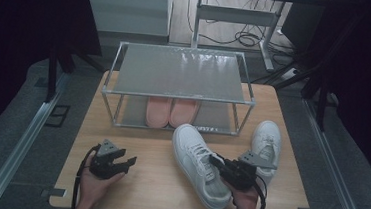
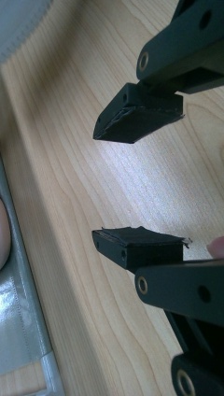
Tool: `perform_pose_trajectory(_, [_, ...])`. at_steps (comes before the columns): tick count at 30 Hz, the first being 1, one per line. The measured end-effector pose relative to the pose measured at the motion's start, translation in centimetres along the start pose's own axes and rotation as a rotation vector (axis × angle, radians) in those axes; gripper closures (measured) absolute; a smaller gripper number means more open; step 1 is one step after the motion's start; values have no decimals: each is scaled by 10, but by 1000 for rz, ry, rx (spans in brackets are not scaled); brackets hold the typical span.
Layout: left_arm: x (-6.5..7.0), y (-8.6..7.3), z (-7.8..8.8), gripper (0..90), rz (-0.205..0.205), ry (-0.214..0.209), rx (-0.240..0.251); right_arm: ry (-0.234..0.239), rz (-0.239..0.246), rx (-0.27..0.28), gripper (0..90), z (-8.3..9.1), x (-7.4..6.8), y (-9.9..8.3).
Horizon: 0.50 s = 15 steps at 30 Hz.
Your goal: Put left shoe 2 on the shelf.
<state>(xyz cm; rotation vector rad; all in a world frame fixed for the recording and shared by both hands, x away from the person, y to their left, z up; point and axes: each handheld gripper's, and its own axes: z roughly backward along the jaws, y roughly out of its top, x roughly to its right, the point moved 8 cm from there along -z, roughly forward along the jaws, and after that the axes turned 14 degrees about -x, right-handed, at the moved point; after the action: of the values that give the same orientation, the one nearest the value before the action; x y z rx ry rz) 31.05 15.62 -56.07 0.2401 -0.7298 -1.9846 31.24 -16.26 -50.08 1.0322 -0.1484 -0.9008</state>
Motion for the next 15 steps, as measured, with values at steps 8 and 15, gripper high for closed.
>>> perform_pose_trajectory(8, [-3, 0, 2, 462, 5, 7, 6, 64, -17, 66, 814, 11, -13, 14])
perform_pose_trajectory(15, [-4, 0, 3, 462, 10, 9, 6, 94, -25, 108, 815, 16, -21, 24])
